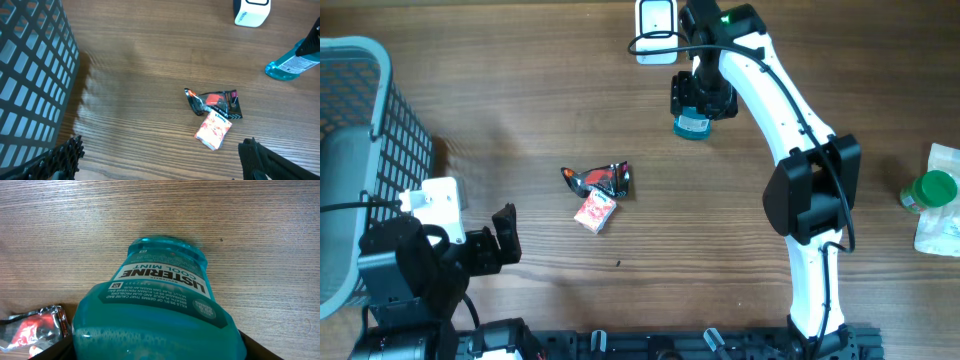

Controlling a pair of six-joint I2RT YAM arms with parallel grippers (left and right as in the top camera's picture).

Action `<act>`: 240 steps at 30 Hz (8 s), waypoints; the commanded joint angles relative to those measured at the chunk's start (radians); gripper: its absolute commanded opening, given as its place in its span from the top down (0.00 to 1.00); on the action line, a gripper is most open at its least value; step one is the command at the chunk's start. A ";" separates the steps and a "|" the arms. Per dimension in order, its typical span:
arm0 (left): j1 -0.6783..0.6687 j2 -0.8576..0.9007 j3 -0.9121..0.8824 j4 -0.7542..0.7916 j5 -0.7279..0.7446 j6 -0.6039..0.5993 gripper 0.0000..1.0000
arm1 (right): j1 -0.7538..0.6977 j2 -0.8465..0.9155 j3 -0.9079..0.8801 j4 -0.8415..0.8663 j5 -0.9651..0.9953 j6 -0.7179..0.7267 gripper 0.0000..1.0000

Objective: Scan the item barcode

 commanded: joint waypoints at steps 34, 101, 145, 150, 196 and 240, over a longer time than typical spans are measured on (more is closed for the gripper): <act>-0.006 -0.002 0.000 0.003 0.005 -0.010 0.00 | -0.205 0.009 0.134 -0.201 -0.916 0.181 0.51; -0.006 -0.002 0.000 0.003 0.005 -0.010 0.00 | 0.100 0.309 0.119 0.415 0.195 -0.235 0.43; -0.006 -0.002 0.000 0.003 0.005 -0.010 0.00 | 0.119 0.087 -0.088 -0.042 -0.135 0.066 0.00; -0.006 -0.002 0.000 0.003 0.005 -0.010 0.00 | 0.037 0.087 -0.015 -0.111 -0.176 -0.181 0.00; -0.006 -0.002 -0.001 0.003 0.005 -0.010 0.00 | 0.187 0.179 0.063 0.000 -0.035 -0.139 0.80; -0.006 -0.002 0.000 0.003 0.005 -0.010 0.00 | 0.340 0.032 0.333 0.118 0.611 0.129 0.95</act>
